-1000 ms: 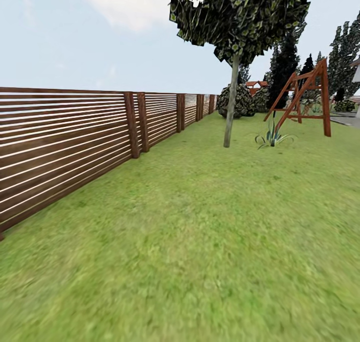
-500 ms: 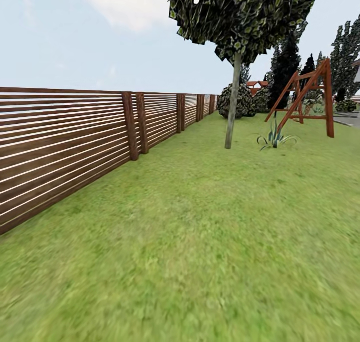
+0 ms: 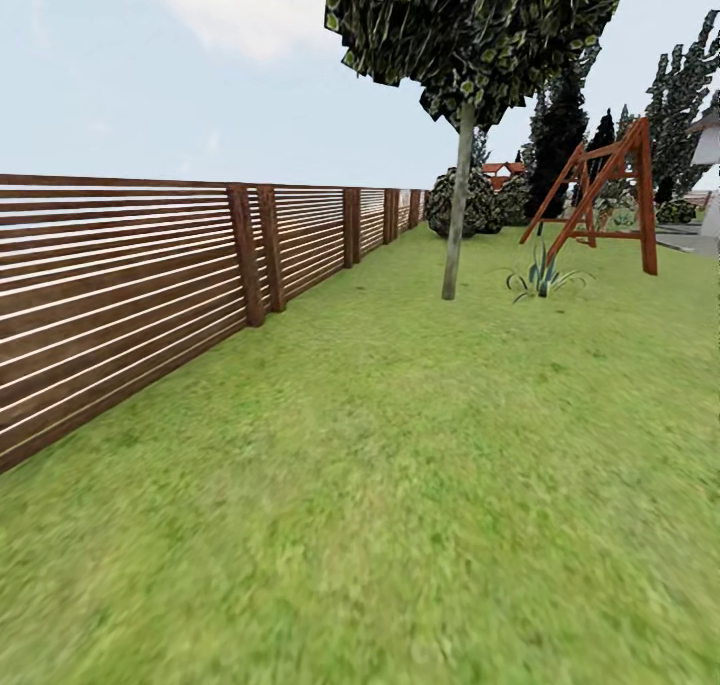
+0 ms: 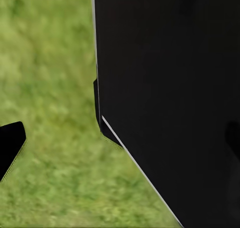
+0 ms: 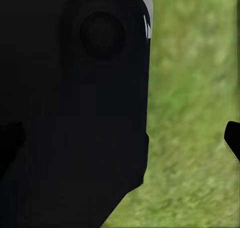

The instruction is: Take the three Easter eggs out of the wicker basket on the lawn in the garden, then place them on the lawn next to a single tree (choose any tree) so that all three eggs are next to the same tree and none are left in the basket.

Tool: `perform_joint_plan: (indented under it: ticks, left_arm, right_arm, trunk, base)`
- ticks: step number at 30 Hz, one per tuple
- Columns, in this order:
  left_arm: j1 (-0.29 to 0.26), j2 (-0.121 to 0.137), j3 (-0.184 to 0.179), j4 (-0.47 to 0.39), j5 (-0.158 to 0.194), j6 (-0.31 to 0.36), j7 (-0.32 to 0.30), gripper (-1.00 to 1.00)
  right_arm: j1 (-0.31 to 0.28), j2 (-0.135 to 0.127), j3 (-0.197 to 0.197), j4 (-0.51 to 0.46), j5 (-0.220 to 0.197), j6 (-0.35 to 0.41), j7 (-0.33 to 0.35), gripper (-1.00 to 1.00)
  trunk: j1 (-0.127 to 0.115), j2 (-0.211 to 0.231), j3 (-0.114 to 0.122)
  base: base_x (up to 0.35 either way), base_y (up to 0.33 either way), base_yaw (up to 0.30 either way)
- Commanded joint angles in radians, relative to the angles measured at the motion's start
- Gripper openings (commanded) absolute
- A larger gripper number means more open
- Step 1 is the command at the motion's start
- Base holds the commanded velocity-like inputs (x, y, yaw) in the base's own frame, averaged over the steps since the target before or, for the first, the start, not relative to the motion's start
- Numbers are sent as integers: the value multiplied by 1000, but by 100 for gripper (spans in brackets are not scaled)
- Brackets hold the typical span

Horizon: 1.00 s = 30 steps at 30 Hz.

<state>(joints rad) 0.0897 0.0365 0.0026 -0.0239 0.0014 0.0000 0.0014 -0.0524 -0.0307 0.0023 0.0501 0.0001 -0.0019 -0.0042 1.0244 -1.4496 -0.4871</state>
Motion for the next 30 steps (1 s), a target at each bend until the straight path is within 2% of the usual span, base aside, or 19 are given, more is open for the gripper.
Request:
perform_joint_plan:
  ticks: [1,30]
  left_arm:
    - [1,0,0,-2,0,0,0,100]
    - [1,0,0,-2,0,0,0,100]
  right_arm:
    - [-1,0,0,2,0,0,0,100]
    - [-1,0,1,2,0,0,0,100]
  trunk:
    - [1,0,-1]
    - [1,0,-1]
  base:
    - [333,0,-21]
    - [333,0,-1]
